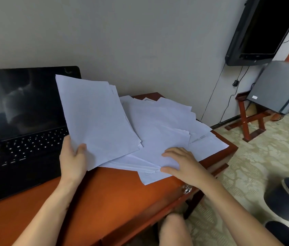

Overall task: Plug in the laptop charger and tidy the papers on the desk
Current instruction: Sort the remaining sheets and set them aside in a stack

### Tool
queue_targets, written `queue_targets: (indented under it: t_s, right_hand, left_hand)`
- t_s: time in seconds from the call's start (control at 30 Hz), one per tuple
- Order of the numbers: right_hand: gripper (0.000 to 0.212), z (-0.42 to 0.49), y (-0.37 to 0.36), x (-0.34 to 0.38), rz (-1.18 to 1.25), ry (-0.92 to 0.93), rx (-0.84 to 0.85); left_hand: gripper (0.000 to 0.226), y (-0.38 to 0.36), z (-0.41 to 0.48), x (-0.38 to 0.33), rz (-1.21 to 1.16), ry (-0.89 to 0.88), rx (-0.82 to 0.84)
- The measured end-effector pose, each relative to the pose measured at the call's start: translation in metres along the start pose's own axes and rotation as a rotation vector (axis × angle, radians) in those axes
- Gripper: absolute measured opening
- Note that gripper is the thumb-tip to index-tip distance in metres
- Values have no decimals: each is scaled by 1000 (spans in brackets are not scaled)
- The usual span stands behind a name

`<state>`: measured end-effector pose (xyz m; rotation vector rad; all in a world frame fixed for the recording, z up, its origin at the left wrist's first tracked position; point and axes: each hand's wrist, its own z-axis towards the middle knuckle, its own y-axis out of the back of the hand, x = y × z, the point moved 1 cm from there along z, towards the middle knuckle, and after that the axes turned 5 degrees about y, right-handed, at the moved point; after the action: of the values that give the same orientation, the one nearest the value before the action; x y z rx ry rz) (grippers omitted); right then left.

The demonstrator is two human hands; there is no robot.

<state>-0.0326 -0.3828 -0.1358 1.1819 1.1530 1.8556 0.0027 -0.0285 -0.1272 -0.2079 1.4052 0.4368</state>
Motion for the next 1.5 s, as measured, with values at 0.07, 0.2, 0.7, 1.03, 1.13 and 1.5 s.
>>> queue_targets:
  t_s: [0.07, 0.2, 0.7, 1.03, 1.13, 1.5]
  right_hand:
    - [60, 1, 5, 1, -111, 50, 44]
    - [67, -2, 14, 7, -261, 116, 120]
    - [42, -4, 33, -13, 89, -143, -247]
    - [32, -4, 50, -2, 522, -394, -647]
    - [33, -6, 54, -2, 610, -403, -692]
    - [31, -6, 67, -7, 740, -390, -839]
  left_hand:
    - [34, 3, 2, 0, -12, -2, -14]
    - [34, 7, 3, 0, -20, 12, -33]
    - [35, 13, -4, -10, -155, -89, -192]
    - [35, 9, -6, -11, -182, -56, -168]
    - [35, 7, -7, -12, -183, -46, -151]
    - [34, 14, -6, -20, -224, -55, -206]
